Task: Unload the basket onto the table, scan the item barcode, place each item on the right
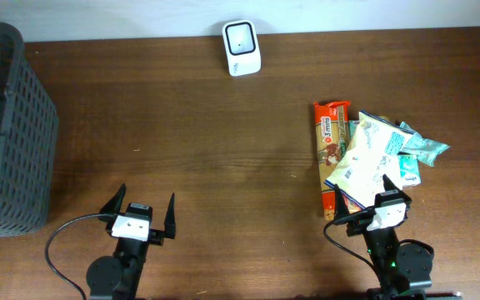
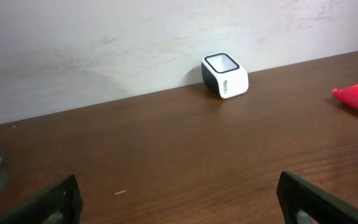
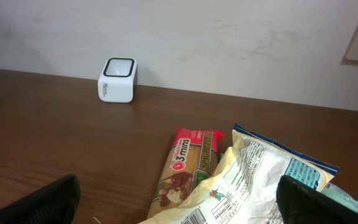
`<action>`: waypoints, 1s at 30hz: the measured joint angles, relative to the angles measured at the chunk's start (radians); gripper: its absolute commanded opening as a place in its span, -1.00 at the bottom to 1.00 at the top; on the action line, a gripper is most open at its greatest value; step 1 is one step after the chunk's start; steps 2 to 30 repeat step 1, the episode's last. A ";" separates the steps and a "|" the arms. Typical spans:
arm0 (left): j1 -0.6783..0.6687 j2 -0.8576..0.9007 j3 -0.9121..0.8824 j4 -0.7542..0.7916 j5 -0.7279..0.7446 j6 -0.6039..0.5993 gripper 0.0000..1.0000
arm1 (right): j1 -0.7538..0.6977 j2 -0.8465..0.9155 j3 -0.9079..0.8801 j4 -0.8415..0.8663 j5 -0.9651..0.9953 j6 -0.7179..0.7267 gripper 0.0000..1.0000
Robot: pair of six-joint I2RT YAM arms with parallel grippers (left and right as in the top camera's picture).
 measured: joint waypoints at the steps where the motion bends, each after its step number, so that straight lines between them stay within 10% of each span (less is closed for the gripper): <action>1: 0.000 0.000 0.000 0.000 0.000 0.000 0.98 | 0.000 0.000 0.000 0.000 0.000 0.000 0.97; 30: 0.000 0.000 0.000 0.000 0.000 0.000 0.98 | 0.000 0.000 0.000 0.000 0.000 0.000 0.97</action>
